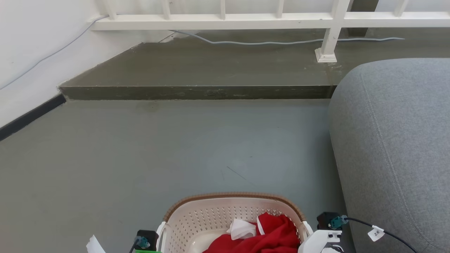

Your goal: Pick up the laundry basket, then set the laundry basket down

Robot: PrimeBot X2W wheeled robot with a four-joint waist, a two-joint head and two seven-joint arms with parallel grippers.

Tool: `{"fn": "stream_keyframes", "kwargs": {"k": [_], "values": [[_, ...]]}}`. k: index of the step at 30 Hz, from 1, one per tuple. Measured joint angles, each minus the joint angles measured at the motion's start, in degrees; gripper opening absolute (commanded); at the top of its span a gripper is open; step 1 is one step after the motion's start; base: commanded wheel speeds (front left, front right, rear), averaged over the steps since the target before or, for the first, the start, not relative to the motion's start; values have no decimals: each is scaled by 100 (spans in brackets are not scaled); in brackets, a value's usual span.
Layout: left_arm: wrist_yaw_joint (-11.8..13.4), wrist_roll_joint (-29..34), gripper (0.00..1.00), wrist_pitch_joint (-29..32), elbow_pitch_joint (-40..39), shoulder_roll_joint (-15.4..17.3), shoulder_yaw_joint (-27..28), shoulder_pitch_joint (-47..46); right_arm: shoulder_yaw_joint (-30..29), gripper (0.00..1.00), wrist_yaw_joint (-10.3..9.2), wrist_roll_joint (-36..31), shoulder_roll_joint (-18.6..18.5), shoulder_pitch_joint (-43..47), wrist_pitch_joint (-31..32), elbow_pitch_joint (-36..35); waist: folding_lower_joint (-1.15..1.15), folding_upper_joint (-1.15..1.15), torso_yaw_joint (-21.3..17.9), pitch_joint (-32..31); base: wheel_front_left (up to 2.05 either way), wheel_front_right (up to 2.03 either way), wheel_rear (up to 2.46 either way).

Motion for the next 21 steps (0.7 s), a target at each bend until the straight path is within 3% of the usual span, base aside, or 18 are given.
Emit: {"fn": "stream_keyframes", "kwargs": {"k": [21], "values": [[125, -36, 0, -37, -91, 35, -73, -36, 236, 0, -90, 245, -30, -186, -59, -10, 0, 0, -26, 325, 0, 0, 0]]}}
